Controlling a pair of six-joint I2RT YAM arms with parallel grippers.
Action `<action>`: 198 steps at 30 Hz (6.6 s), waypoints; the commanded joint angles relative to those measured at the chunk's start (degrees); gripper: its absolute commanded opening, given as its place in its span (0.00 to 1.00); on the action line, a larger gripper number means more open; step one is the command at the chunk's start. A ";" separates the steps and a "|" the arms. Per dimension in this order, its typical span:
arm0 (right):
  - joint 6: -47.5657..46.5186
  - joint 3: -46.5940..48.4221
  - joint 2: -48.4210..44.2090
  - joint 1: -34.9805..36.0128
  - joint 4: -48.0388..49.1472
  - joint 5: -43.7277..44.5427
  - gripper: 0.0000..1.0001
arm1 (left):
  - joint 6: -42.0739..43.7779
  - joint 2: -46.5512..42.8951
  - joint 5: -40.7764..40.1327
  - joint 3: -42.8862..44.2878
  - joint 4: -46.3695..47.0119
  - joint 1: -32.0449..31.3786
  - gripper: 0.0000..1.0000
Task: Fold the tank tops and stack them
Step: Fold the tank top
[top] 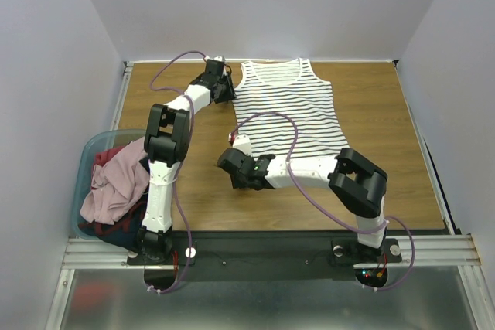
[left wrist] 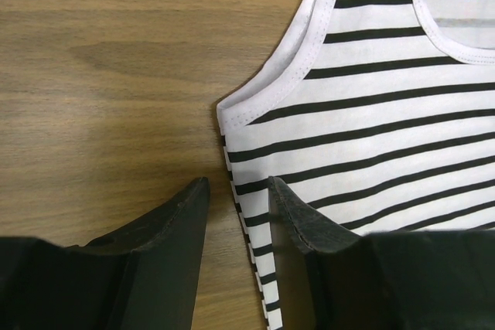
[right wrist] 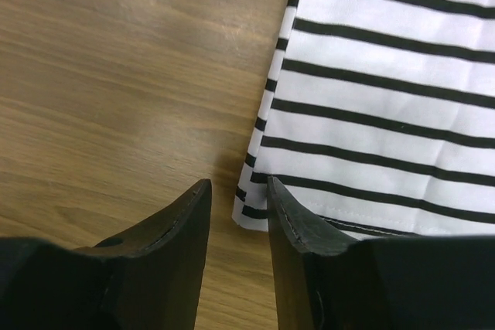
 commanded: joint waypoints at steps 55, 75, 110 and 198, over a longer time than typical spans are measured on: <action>2.68 -23.48 -24.30 1.47 2.71 -10.44 0.01 | -13.91 -13.65 -7.69 -25.14 13.84 -1.51 0.35; 4.70 -18.74 -15.08 5.51 4.38 -14.39 0.00 | -16.02 -21.02 -17.79 -29.26 11.55 1.21 0.00; 5.67 -21.28 -24.30 2.88 10.62 -18.79 0.00 | -16.72 -19.37 -20.52 -15.31 1.45 -0.45 0.00; 8.92 -20.40 -21.19 3.22 16.87 -10.54 0.57 | -8.38 -11.96 -11.66 -7.82 0.56 -6.61 0.34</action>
